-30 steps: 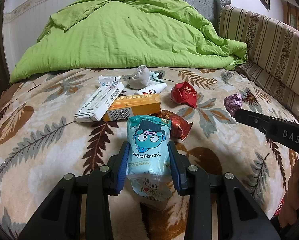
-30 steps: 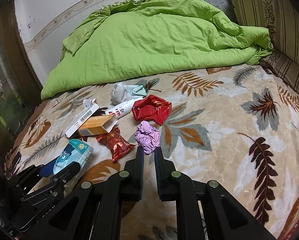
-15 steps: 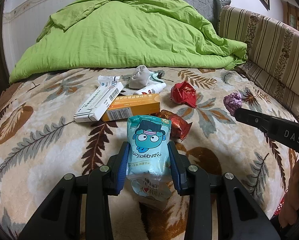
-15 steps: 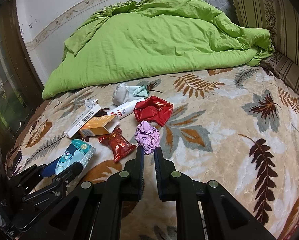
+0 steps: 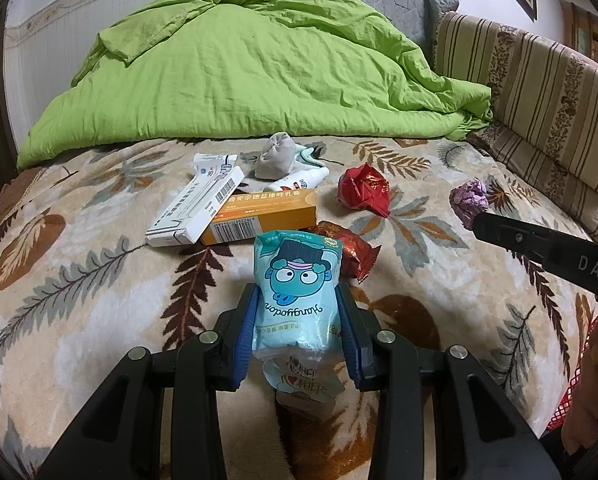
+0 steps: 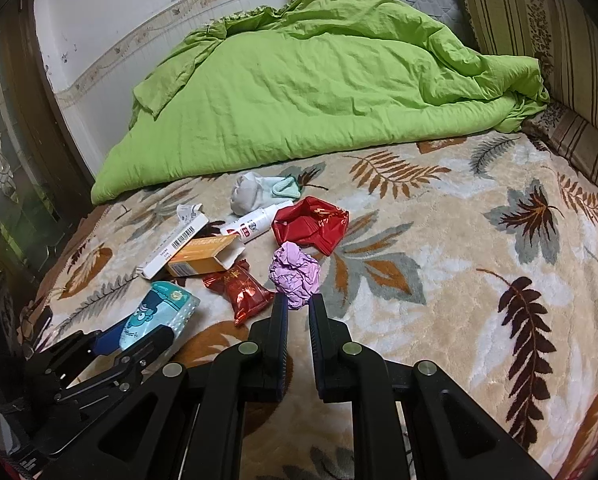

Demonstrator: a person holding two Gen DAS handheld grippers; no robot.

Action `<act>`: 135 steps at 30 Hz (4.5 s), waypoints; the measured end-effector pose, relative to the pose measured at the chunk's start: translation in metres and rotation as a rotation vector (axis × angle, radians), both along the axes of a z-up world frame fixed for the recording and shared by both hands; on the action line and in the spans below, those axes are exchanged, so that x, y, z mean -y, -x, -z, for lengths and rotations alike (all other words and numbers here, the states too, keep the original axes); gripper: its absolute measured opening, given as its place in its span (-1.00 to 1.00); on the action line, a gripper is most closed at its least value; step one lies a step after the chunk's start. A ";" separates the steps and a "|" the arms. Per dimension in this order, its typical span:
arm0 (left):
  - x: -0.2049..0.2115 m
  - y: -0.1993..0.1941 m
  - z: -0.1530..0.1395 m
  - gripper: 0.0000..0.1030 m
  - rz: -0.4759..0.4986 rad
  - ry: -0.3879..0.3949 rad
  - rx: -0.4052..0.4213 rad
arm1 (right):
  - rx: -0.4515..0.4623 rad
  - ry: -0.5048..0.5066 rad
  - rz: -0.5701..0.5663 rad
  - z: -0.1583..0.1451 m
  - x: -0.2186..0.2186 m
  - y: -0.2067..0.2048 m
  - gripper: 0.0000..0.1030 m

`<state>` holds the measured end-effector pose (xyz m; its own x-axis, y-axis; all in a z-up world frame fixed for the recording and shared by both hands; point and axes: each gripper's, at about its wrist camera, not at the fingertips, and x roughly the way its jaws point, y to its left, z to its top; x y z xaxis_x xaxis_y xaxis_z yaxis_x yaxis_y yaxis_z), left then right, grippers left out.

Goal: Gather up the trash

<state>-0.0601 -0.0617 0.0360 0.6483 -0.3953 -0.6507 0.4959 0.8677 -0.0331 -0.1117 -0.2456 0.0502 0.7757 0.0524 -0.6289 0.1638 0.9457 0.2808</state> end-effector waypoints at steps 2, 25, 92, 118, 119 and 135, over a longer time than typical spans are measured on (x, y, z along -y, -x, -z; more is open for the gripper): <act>0.001 0.001 -0.001 -0.29 0.009 0.006 0.001 | 0.006 -0.016 0.006 -0.001 0.003 0.003 -0.78; 0.127 0.140 -0.059 -0.29 0.581 0.122 -0.098 | 0.022 -0.145 0.363 -0.045 0.145 0.263 -0.77; -0.048 -0.120 -0.010 0.09 -0.206 0.101 -0.240 | -0.126 -0.080 -0.152 -0.013 0.015 0.048 0.08; -0.057 -0.011 -0.007 0.09 -0.189 0.112 -0.096 | -0.172 0.143 -0.246 0.035 -0.055 -0.053 -0.26; -0.055 -0.008 -0.008 0.09 -0.184 0.107 -0.089 | -0.162 0.134 -0.233 0.031 -0.054 -0.042 -0.26; -0.029 0.046 -0.012 0.09 -0.149 -0.014 0.047 | -0.057 0.170 -0.081 0.007 -0.042 0.045 -0.26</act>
